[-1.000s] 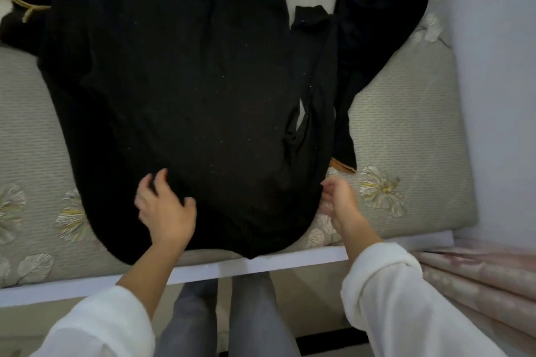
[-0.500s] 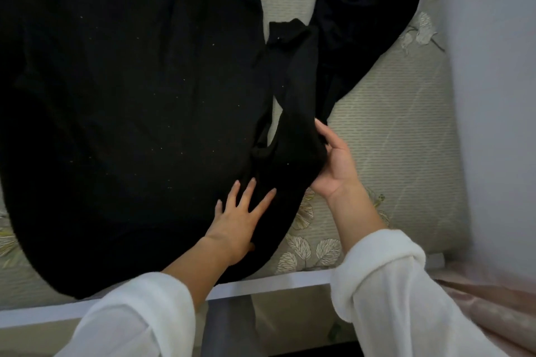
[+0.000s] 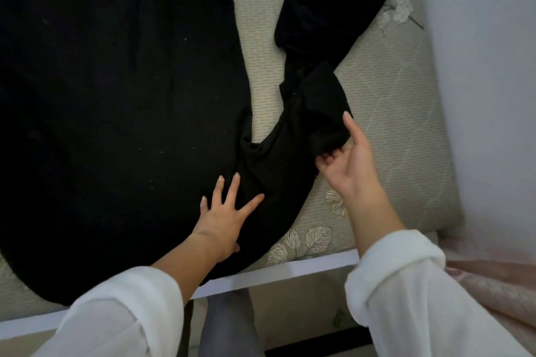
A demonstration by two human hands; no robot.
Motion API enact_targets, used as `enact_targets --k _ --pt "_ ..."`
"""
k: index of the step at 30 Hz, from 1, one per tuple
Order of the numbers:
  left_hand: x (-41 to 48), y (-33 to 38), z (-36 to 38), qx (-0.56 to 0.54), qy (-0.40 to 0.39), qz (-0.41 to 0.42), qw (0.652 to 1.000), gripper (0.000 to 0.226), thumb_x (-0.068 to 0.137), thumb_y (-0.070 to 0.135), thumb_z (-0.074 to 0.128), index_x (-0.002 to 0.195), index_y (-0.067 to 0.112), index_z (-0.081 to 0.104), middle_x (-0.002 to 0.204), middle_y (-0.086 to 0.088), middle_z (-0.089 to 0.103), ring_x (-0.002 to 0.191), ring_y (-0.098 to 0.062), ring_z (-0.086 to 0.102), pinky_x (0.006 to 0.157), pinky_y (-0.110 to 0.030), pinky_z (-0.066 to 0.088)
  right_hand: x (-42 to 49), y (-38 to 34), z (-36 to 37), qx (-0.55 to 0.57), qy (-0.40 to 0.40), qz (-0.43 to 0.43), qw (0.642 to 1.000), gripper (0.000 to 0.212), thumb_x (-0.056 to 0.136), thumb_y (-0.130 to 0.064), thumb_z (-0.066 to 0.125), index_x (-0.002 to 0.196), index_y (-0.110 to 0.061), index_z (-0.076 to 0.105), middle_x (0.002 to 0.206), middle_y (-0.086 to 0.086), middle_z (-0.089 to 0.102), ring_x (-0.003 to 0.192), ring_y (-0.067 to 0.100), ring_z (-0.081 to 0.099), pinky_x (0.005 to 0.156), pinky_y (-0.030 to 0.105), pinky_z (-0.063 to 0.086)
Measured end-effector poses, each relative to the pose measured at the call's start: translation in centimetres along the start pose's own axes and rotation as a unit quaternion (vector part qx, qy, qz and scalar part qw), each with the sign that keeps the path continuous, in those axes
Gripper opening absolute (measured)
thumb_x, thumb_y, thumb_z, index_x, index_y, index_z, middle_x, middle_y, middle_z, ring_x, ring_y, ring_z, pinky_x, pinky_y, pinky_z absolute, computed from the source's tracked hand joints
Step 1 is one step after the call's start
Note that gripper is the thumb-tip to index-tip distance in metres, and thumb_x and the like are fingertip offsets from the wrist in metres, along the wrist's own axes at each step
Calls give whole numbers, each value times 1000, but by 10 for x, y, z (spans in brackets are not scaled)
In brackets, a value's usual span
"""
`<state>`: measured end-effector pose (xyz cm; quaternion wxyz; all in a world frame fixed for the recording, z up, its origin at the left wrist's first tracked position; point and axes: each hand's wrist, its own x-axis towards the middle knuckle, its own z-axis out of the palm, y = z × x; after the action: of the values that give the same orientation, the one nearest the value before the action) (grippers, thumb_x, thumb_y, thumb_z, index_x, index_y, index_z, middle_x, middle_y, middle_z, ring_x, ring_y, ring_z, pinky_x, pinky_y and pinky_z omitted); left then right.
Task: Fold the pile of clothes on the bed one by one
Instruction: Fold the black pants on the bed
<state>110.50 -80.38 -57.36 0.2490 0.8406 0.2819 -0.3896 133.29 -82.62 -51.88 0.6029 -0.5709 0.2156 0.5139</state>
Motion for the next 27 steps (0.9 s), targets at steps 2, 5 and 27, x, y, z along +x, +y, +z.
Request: enact_targets --k 2,5,27 --pt "2 1 1 1 2 -3 1000 115 80 36 72 141 46 -26 146 -13 -42 137 -43 -29 115 -60 10 8 -10 13 -60 1 -11 998 42 85 -33 67 123 -15 62 114 6 70 105 23 67 88 36 54" --pt "6 2 1 -11 10 1 1000 115 78 39 73 143 46 -21 148 -11 -40 138 -43 -28 114 -61 10 11 -29 29 -24 9 -4 1000 36 89 -19 60 122 -7 63 113 16 69 105 31 65 94 43 50" --pt "-32 -30 38 15 53 117 992 59 95 38 46 149 25 25 156 -11 18 144 -33 7 116 -48 -5 -21 126 149 -833 -275 -192 440 56 97 -40 45 149 -28 28 135 12 49 124 29 48 101 43 42"
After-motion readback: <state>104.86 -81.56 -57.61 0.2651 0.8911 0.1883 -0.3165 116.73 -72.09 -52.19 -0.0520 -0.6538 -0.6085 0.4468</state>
